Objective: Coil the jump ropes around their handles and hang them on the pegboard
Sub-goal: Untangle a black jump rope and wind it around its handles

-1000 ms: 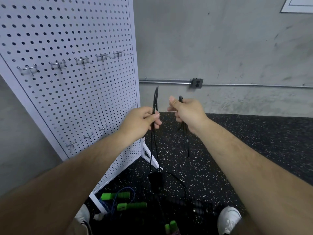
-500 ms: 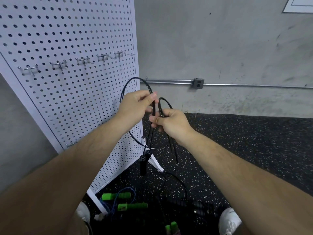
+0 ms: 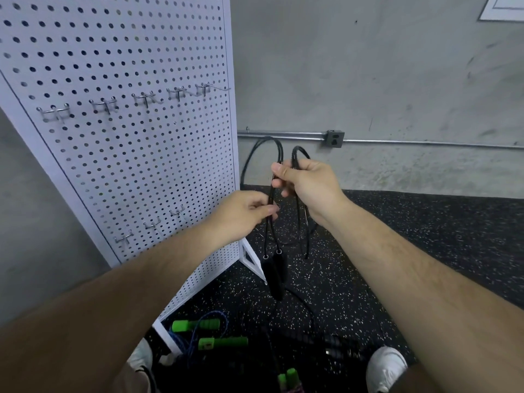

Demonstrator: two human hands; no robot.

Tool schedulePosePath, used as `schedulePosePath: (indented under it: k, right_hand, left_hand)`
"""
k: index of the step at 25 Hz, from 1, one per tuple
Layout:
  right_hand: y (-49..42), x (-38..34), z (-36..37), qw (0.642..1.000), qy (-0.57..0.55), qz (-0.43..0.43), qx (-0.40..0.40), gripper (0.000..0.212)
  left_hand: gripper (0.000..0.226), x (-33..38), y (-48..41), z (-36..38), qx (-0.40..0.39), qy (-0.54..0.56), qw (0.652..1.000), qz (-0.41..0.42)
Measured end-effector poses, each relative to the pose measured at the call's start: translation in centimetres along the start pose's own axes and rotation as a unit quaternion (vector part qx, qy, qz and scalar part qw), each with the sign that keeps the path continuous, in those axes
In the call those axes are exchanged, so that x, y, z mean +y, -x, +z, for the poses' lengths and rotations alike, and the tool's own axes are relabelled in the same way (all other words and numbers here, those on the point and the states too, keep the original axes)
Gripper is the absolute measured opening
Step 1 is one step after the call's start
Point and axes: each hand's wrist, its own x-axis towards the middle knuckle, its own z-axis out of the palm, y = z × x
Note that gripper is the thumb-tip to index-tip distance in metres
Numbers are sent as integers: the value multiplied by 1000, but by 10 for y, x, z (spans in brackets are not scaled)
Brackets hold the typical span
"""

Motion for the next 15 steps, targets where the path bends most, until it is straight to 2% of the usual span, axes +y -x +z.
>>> schedulePosePath:
  k: [3, 6, 7, 9, 10, 11, 12, 15]
  right_hand:
    - [-1, 2, -18, 996, 81, -9, 32, 23]
    - [-5, 16, -37, 976, 207, 38, 47, 43]
    - [-5, 20, -41, 955, 288, 68, 33, 49]
    - [-3, 26, -46, 865, 486, 122, -2, 63]
    - [-2, 28, -46, 816, 564, 127, -6, 64]
    - [-1, 30, -45, 790, 604, 107, -2, 59]
    - [-1, 31, -43, 799, 598, 67, -3, 52]
    - [6, 30, -26, 892, 439, -21, -102, 40]
  left_hand:
    - [18, 5, -6, -1, 43, 0, 999, 0]
    - [17, 8, -12, -6, 72, 7, 997, 5]
    - [17, 10, -14, -8, 80, 3, 997, 7]
    - [17, 11, -19, -9, 96, 5, 995, 14]
    - [17, 12, -22, -9, 103, 9, 994, 17]
    - [17, 13, -24, -10, 109, 14, 994, 19]
    - [18, 13, -26, -10, 110, 20, 994, 19]
    - [17, 17, -33, -9, 118, 25, 992, 33]
